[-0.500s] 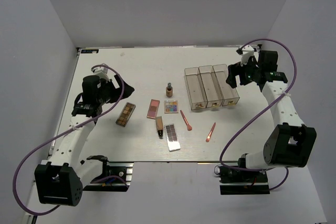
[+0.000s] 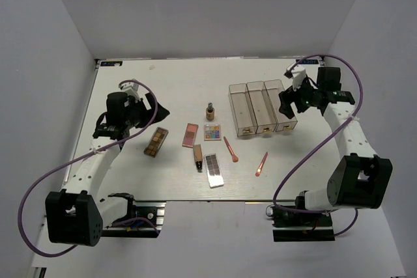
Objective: Organize the makeup
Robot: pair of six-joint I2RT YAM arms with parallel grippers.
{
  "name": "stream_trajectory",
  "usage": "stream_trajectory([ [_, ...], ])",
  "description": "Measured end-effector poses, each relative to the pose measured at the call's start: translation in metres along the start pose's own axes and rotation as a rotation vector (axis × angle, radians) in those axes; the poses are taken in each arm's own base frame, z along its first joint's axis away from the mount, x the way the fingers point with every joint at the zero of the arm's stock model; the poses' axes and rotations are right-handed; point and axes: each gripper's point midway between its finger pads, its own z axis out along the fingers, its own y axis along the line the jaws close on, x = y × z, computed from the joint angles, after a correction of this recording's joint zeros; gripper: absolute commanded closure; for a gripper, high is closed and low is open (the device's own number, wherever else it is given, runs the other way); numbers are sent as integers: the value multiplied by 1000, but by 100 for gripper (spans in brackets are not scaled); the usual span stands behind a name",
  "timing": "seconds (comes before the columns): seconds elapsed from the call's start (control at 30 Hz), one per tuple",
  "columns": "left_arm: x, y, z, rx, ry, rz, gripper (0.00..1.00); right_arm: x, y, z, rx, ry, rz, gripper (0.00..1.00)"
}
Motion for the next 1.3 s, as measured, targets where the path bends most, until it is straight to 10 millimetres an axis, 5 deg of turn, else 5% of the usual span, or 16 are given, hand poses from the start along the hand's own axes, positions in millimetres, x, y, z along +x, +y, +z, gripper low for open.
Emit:
stream_trajectory([
  [0.2, 6, 1, 8, 0, 46, -14, 27, 3, 10, 1, -36, 10, -28, 11],
  [0.47, 17, -1, 38, 10, 163, -36, 78, -3, 40, 0, -153, -41, -60, 13],
  [0.5, 19, -2, 42, 11, 179, -38, 82, -4, 45, 1, -173, -51, -63, 18],
  [0.6, 31, -4, 54, 12, 230, -31, 85, -15, 63, 4, -245, -97, -91, 63],
  [0.67, 38, -4, 60, 9, 258, -30, 86, -26, 78, 7, -301, -136, -123, 67],
  [0.73, 45, -4, 63, 6, 281, -29, 87, -39, 97, 14, -361, -175, -167, 60],
  [0.77, 48, -3, 64, 1, 291, -27, 85, -46, 107, 17, -390, -194, -193, 42],
  [0.8, 51, -3, 64, -7, 299, -23, 80, -51, 117, 22, -417, -208, -218, 37],
  [0.87, 53, 0, 63, -25, 304, -8, 54, -58, 132, 35, -462, -231, -274, 24],
  [0.97, 54, 7, 59, -69, 305, 5, 35, -61, 150, 61, -508, -237, -335, 13],
  [1.17, 46, 13, 43, -131, 269, 29, 29, -56, 158, 123, -494, -175, -361, 11],
  [1.3, 37, 10, 26, -146, 217, 44, 28, -70, 156, 159, -462, -158, -384, 11],
])
